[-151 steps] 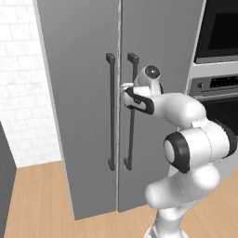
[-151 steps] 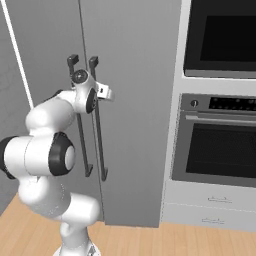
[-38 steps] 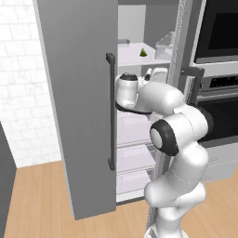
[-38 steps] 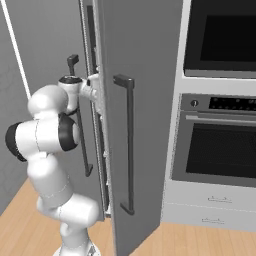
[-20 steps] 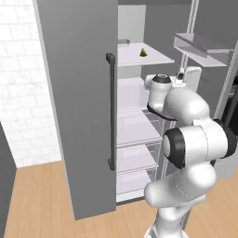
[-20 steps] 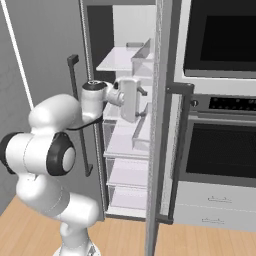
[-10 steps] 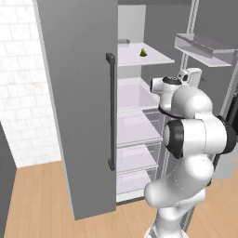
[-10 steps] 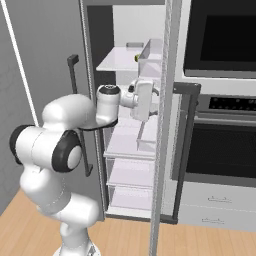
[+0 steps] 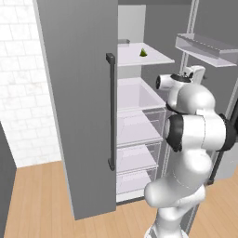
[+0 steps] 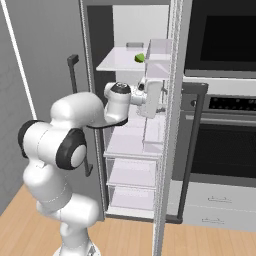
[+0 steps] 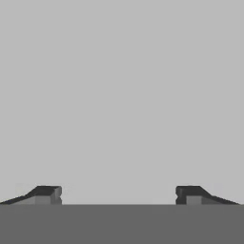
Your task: Grab a lemon wedge from the fridge and one ice cube from the ice bowl, and put them in the glass of lemonade.
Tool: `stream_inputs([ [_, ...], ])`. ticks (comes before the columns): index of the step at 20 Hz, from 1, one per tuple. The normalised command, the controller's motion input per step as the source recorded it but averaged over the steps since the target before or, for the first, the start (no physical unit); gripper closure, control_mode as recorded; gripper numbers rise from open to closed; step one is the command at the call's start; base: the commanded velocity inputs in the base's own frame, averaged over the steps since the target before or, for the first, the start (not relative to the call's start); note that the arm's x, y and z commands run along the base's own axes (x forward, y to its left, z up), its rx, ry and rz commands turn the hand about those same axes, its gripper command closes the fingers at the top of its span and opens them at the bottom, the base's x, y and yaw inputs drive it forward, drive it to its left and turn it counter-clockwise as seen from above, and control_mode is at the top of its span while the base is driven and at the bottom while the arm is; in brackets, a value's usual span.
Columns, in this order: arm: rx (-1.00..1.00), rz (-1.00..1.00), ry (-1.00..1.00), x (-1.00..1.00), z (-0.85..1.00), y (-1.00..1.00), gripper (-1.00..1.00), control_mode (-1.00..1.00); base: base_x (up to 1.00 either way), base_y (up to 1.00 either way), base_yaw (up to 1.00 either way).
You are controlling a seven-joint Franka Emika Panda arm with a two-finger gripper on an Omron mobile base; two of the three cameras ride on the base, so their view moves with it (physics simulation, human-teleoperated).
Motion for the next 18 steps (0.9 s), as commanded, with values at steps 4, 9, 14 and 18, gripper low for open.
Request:
stream_inputs([
  [4,0.01,0.17,-0.12,-0.03,0.07,0.94,-1.0,-1.0,0.0,0.0,0.0],
  [9,0.28,0.15,-0.31,0.05,-0.12,1.0,-1.0,-1.0,0.0,0.0,0.0],
  [14,0.67,0.17,-0.48,0.21,-0.15,0.75,-1.0,-1.0,0.0,0.0,0.0],
  [18,0.83,0.25,-0.4,0.0,0.0,0.59,-1.0,-1.0,0.0,0.0,0.0],
])
